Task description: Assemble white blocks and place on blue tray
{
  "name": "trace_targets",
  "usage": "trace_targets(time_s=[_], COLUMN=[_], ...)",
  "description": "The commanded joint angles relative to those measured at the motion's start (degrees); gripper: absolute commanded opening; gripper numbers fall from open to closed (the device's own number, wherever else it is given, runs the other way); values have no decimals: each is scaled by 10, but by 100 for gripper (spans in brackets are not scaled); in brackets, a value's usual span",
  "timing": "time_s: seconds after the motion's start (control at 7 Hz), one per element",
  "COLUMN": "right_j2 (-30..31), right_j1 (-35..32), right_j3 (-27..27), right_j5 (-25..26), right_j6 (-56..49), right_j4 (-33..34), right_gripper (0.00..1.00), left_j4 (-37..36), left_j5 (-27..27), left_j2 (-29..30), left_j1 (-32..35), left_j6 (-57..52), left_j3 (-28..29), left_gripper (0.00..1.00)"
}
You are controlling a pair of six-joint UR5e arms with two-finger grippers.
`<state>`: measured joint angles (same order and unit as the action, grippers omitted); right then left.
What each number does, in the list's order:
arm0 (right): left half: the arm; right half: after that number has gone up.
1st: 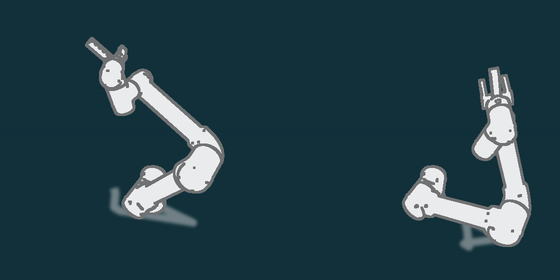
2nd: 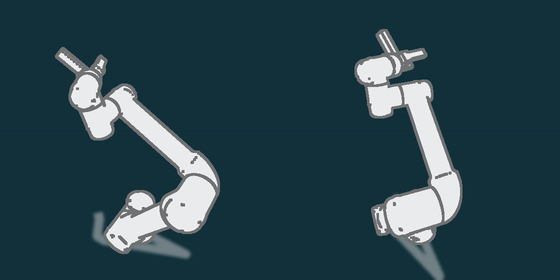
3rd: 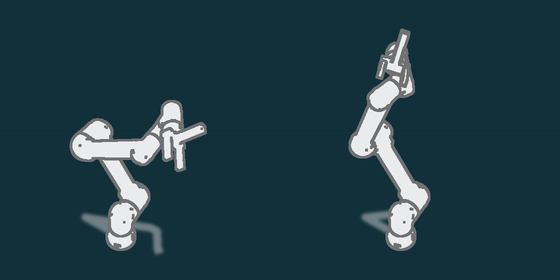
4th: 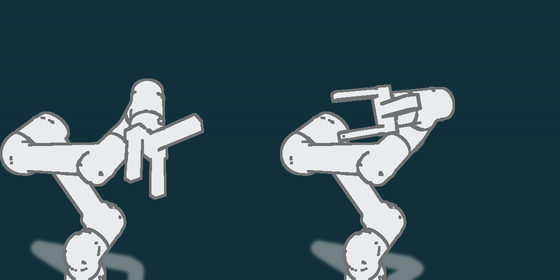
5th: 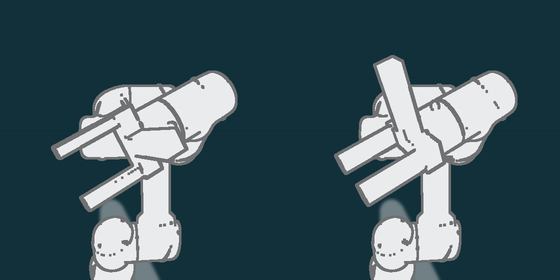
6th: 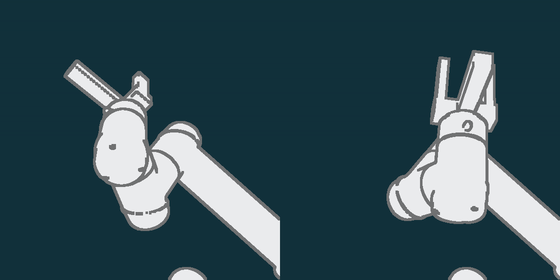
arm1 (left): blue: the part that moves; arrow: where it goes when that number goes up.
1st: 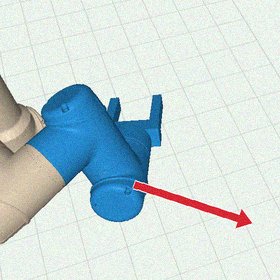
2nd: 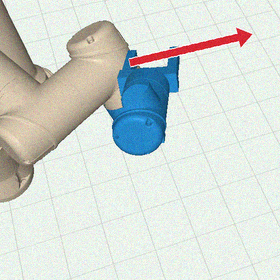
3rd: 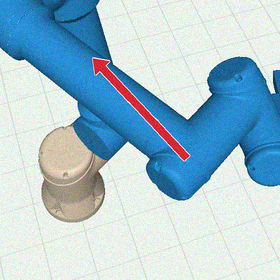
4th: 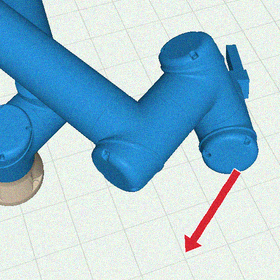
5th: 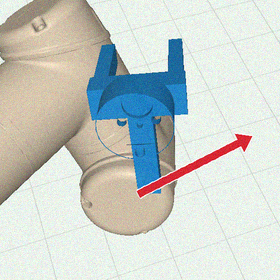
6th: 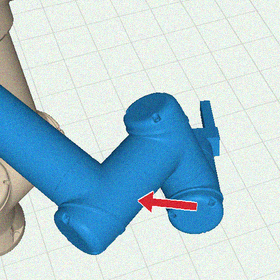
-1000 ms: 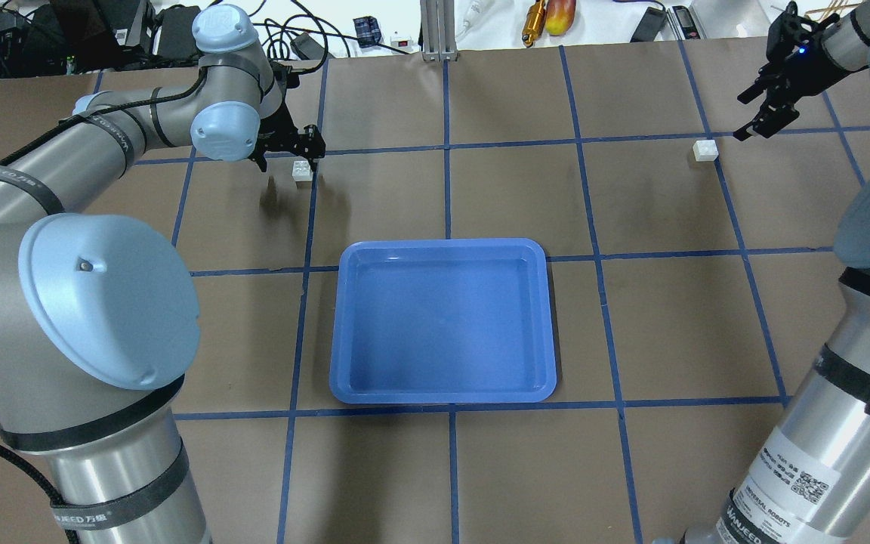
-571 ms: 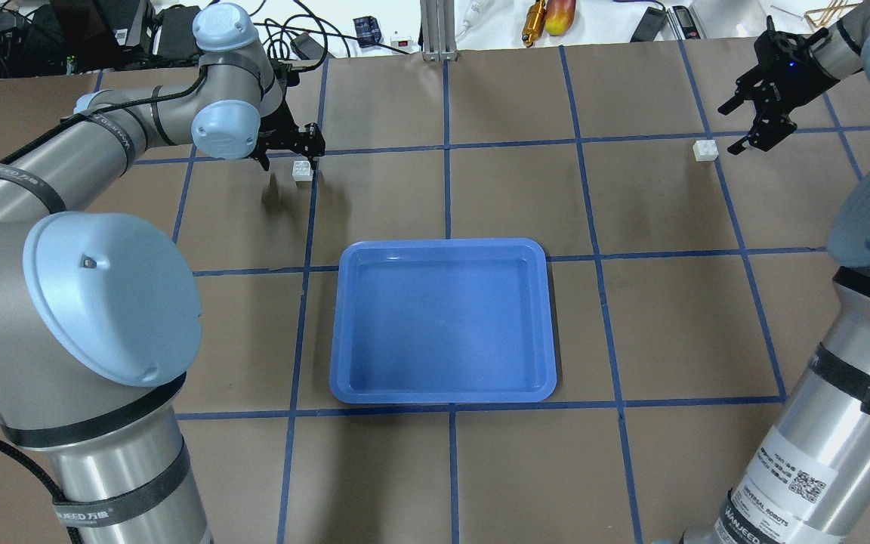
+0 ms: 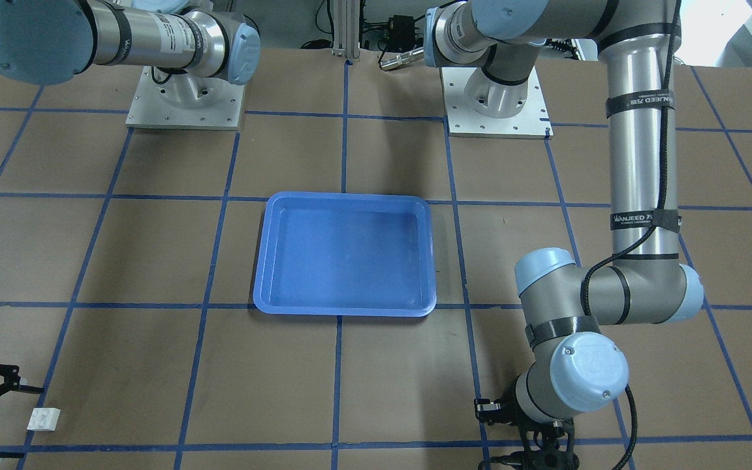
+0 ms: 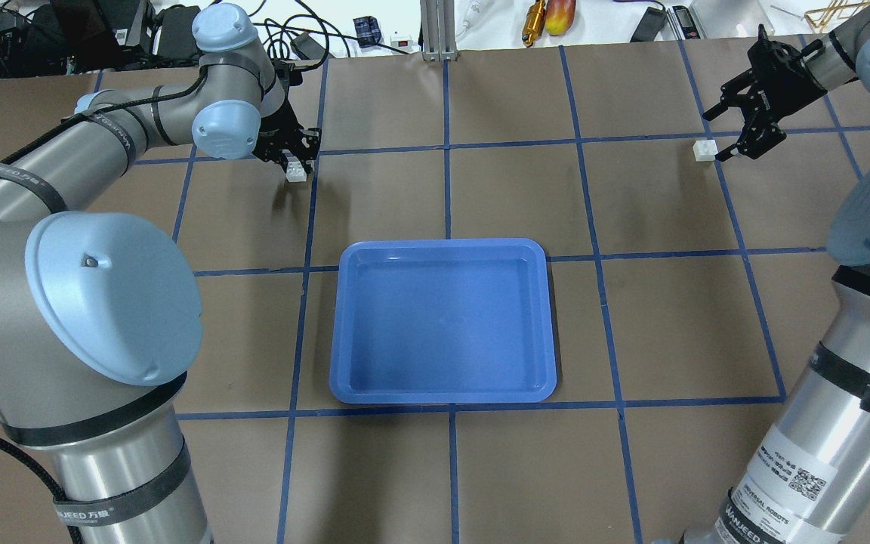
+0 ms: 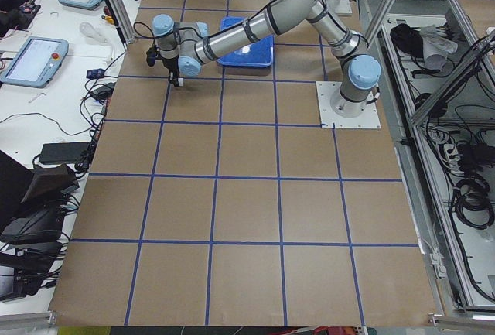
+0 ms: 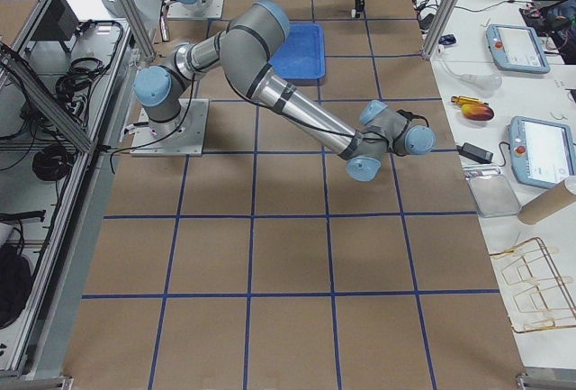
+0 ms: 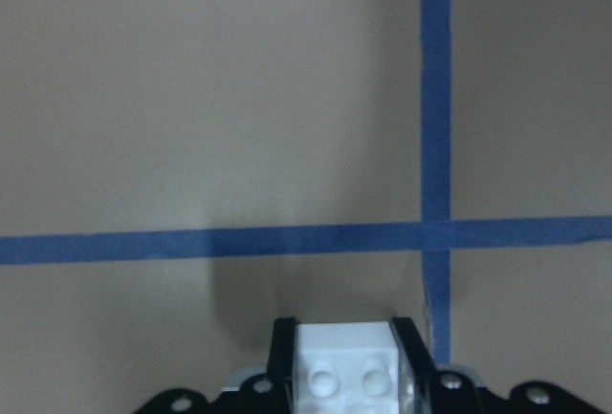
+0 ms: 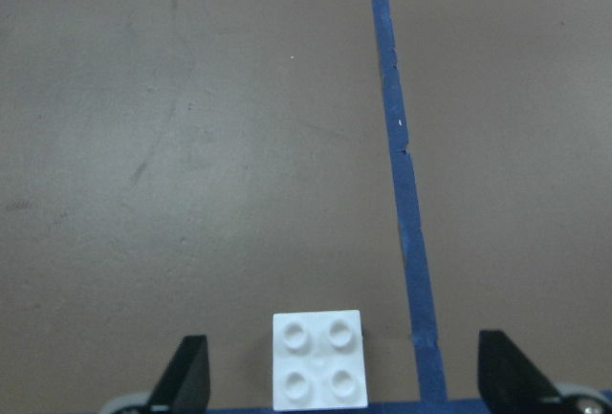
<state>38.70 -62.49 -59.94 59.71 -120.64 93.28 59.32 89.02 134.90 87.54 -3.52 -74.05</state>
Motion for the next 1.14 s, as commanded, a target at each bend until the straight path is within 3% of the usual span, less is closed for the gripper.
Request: trace_targets(time_s=[0.0,0.29,0.57,1.0], right_j2=[-4,-25,-29,-27], right_j1=[12,20,20,20], right_j3=[-2,-2,2,4], right_j5=[-38,-81,-72,-57], right_j6=[1,3,-1,-1], right_j4=[-5,-20,-19,-21], right_gripper=[100,100,100,89], left_j4=[1,31,42,42], left_j5=[-3,1,0,0], left_j2=[-3,-43,-106,-210], left_j1=[1,23,63,144], left_j6=[2,4,52,159], left_j3=[0,-21,-92,-201], left_gripper=[19,15,12,11])
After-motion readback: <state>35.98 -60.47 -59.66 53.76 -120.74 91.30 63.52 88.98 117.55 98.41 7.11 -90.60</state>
